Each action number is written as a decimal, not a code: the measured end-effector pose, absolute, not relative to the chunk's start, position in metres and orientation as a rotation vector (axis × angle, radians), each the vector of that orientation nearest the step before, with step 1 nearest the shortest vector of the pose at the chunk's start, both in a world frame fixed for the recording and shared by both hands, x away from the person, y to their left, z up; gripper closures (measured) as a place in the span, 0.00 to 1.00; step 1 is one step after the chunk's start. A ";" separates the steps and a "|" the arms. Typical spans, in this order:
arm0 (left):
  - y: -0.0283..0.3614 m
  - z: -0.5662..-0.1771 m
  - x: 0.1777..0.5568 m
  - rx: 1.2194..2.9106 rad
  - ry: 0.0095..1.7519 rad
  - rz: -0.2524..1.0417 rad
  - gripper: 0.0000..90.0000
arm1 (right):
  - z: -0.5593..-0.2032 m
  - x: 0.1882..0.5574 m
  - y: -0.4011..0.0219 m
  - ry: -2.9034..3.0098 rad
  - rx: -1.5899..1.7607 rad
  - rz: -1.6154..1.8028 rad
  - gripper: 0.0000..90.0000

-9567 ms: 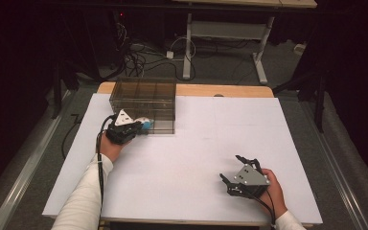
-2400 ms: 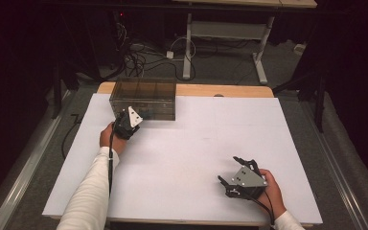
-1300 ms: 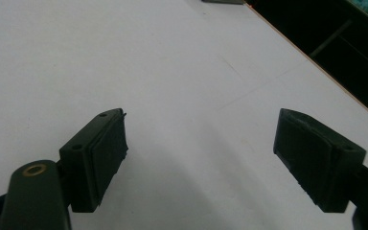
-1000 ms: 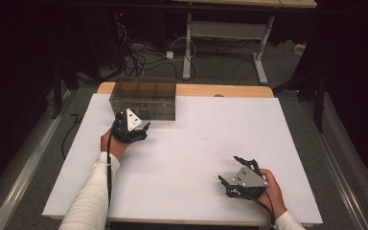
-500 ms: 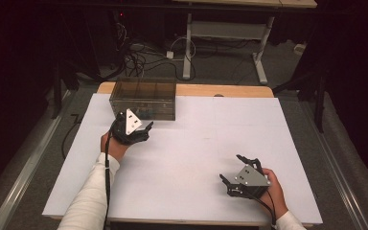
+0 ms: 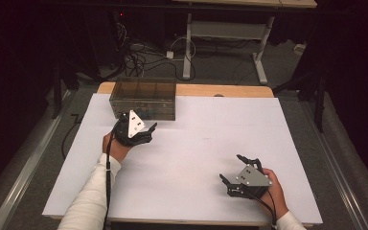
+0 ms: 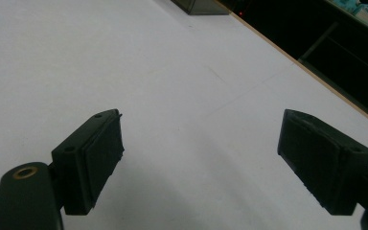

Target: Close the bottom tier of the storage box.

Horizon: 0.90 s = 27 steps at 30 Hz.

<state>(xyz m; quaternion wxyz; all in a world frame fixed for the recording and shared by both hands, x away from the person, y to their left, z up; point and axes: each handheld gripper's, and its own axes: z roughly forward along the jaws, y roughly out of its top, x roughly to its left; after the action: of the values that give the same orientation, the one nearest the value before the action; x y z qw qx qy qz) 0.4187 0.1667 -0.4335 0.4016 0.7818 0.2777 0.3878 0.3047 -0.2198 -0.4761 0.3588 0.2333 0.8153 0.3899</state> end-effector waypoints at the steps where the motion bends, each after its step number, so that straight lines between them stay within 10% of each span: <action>1: 0.167 -0.433 0.419 1.974 0.703 0.977 0.26 | -0.476 0.305 -0.220 2.103 0.601 1.004 0.18; 27: 0.152 -0.426 0.404 1.980 0.618 0.952 0.26 | -0.476 0.301 -0.221 2.106 0.599 0.989 0.18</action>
<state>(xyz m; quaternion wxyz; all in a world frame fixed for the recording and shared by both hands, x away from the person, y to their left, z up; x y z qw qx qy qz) 0.4037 0.1517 -0.4264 0.4166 0.7887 0.2461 0.3793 0.3005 -0.2209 -0.4761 0.3612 0.2326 0.8174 0.3838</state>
